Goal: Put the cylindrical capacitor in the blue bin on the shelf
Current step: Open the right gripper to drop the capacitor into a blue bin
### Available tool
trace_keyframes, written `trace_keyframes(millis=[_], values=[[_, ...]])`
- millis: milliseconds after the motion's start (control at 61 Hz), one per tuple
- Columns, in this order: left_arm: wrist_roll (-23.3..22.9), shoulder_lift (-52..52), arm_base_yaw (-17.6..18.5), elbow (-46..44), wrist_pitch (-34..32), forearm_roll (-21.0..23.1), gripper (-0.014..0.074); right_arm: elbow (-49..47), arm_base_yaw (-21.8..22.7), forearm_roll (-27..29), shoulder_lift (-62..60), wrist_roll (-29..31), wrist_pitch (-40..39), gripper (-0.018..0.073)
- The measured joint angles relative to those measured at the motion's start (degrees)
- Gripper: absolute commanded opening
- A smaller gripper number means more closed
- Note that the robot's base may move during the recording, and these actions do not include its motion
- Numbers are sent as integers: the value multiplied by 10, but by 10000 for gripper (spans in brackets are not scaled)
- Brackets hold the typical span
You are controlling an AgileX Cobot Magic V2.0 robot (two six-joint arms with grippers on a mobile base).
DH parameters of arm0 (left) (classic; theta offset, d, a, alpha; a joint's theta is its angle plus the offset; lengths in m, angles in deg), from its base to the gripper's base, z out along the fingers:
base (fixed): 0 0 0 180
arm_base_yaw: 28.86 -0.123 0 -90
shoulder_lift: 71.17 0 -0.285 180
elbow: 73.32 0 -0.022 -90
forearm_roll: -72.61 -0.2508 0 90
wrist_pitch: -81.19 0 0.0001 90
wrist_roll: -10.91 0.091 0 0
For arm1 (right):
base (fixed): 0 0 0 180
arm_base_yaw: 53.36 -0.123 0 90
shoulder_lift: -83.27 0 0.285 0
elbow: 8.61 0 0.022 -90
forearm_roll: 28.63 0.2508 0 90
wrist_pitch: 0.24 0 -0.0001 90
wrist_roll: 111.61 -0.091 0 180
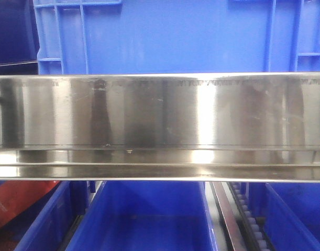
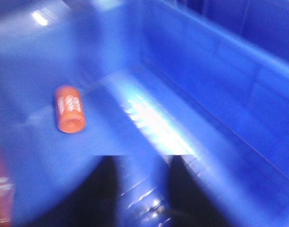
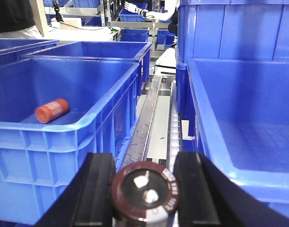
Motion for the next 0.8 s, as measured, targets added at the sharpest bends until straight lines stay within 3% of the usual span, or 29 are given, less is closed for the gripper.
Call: trace_keyframes(millis=[115, 344, 541, 803], values=[[0, 61, -18, 52, 2, -6, -111, 0, 0, 0, 0, 0, -5, -162], [0, 228, -64, 252, -34, -8, -111, 0, 0, 0, 25, 0, -20, -162], [-26, 375, -102, 400, -61, -8, -111, -24, -14, 0, 78, 14, -31, -162], [-43, 519, -138, 515, -65, -8, -111, -164, -87, 0, 216, 53, -35, -162]])
